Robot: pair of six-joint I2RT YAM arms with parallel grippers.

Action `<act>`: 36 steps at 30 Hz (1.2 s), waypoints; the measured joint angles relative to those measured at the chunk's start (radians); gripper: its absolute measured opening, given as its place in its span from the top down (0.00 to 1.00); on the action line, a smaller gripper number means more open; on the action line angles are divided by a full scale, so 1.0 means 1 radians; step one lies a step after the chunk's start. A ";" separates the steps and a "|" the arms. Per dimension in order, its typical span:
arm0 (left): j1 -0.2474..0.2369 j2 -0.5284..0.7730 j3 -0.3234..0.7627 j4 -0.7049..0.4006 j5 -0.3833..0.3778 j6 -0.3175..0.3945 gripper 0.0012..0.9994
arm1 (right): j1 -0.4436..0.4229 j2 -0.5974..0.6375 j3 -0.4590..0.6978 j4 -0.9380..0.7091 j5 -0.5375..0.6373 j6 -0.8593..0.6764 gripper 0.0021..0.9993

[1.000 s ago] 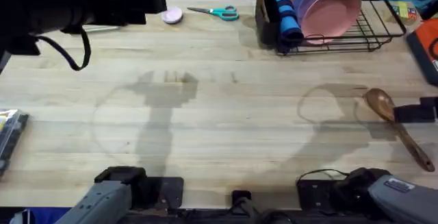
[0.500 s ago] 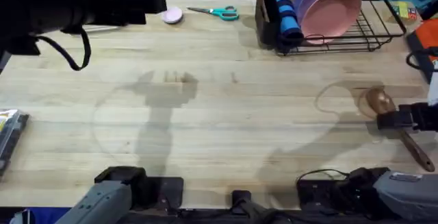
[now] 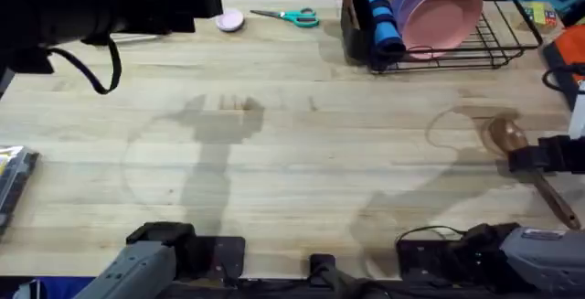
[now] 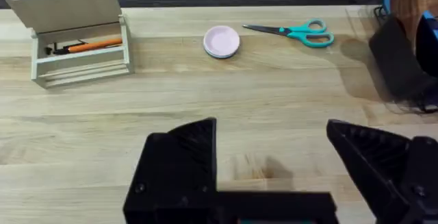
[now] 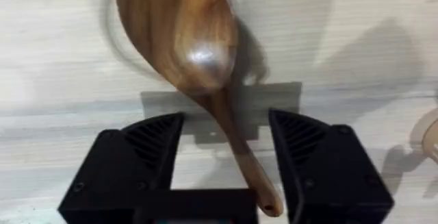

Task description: Pick up the spoon on the table one by one and put them onto the rack

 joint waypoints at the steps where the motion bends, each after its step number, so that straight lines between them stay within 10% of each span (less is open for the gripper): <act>1: 0.000 0.000 0.000 0.000 0.000 0.000 0.01 | 0.000 0.000 0.000 0.001 0.000 0.000 0.31; 16: 0.000 0.000 0.000 0.000 0.001 -0.014 0.01 | 0.010 0.000 0.004 0.008 0.016 -0.004 0.95; 36: 0.000 0.000 0.000 0.000 0.003 -0.023 0.01 | 0.138 -0.086 0.005 -0.010 0.048 0.016 0.97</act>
